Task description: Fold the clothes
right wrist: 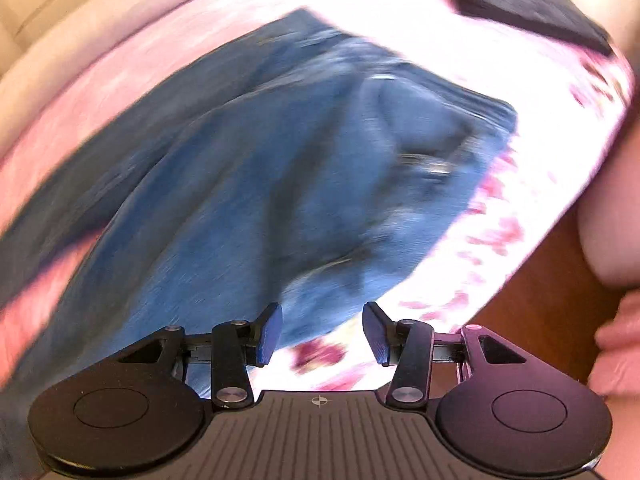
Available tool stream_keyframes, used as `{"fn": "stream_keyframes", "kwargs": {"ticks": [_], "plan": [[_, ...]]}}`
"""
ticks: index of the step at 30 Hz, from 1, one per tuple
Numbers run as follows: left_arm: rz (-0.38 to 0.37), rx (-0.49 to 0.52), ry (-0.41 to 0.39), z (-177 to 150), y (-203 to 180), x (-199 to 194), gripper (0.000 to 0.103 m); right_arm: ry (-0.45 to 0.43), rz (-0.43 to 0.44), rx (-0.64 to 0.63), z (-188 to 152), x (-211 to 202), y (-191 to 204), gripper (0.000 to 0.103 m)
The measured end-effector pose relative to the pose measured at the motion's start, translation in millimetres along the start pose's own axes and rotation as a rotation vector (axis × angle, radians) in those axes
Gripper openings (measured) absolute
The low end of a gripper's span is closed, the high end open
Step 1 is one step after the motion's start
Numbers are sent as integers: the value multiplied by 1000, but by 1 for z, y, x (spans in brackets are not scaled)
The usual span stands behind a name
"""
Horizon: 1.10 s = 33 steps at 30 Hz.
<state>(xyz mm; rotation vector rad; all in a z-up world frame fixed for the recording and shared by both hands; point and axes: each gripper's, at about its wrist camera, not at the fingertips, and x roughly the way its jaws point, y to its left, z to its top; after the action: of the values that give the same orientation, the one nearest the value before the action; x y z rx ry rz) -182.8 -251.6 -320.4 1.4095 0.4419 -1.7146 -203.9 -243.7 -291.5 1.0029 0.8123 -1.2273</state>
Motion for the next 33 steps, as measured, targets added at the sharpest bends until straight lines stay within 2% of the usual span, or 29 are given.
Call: {"fn": "stream_keyframes", "kwargs": {"ticks": [2, 5, 8, 12, 14, 16, 17, 23, 25, 26, 27, 28, 29, 30, 33], "plan": [[-6, 21, 25, 10, -11, 9, 45, -31, 22, 91, 7, 3, -28, 48], [10, 42, 109, 16, -24, 27, 42, -95, 54, 255, 22, 10, -73, 48], [22, 1, 147, 18, -25, 33, 42, -163, 97, 399, 39, 20, -119, 48], [35, -11, 218, 28, -23, 37, 42, -208, 220, 527, 60, 42, -159, 48], [50, 13, 240, 31, -27, 40, 42, -177, 261, 514, 69, 54, -166, 48], [65, 35, 258, 34, -30, 41, 43, -135, 291, 504, 78, 64, -175, 16], [77, 35, 269, 35, -30, 41, 43, -109, 295, 514, 84, 63, -180, 11], [141, -76, 324, 24, -23, 29, 42, -49, 228, 315, 134, 57, -193, 10], [152, -144, 335, 13, -19, 22, 42, -13, 182, 264, 133, 62, -184, 12], [156, -189, 338, 7, -16, 18, 42, -10, 166, 257, 130, 63, -181, 16], [160, -252, 338, -1, -10, 12, 42, -22, 156, 262, 126, 61, -179, 27], [165, -316, 335, -9, -4, 6, 42, -43, 141, 272, 121, 55, -176, 33], [173, -383, 326, -19, 3, 1, 42, -67, 114, 283, 115, 48, -172, 49], [181, -449, 318, -28, 10, -3, 42, -89, 99, 293, 108, 41, -167, 59], [194, -637, 301, -58, 31, -14, 43, -114, 137, 300, 81, 22, -147, 60]]}}
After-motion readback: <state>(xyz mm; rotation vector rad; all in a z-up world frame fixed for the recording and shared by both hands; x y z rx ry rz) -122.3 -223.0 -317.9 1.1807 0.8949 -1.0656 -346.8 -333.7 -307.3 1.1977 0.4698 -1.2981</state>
